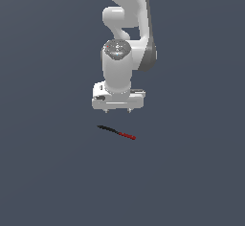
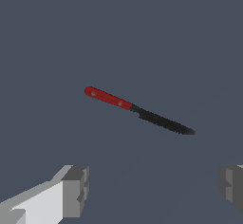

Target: Pick up the object and move it to a goal position.

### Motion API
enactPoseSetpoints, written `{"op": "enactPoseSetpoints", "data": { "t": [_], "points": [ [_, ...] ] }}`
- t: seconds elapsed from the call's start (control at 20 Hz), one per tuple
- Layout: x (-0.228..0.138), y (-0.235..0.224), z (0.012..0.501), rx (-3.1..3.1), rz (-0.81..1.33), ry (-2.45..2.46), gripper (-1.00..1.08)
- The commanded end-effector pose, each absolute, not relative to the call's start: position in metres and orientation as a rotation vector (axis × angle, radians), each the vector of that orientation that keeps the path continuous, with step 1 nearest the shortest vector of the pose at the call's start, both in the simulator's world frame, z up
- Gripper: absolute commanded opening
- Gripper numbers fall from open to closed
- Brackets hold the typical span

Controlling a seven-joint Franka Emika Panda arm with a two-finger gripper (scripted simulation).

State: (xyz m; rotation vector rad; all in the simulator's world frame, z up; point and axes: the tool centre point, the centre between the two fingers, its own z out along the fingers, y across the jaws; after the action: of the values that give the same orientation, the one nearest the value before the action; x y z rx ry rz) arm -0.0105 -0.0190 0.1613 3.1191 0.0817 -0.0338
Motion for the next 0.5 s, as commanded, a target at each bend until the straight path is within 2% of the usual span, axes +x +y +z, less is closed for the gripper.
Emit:
{"op": "enactPoseSetpoints", "data": {
  "t": [0.0,0.45],
  "points": [
    [-0.01,-0.019,0.161,3.119,-0.034,0.082,1.0],
    [-0.012,-0.033,0.169,3.087,-0.045,0.117,1.0]
  ]
}}
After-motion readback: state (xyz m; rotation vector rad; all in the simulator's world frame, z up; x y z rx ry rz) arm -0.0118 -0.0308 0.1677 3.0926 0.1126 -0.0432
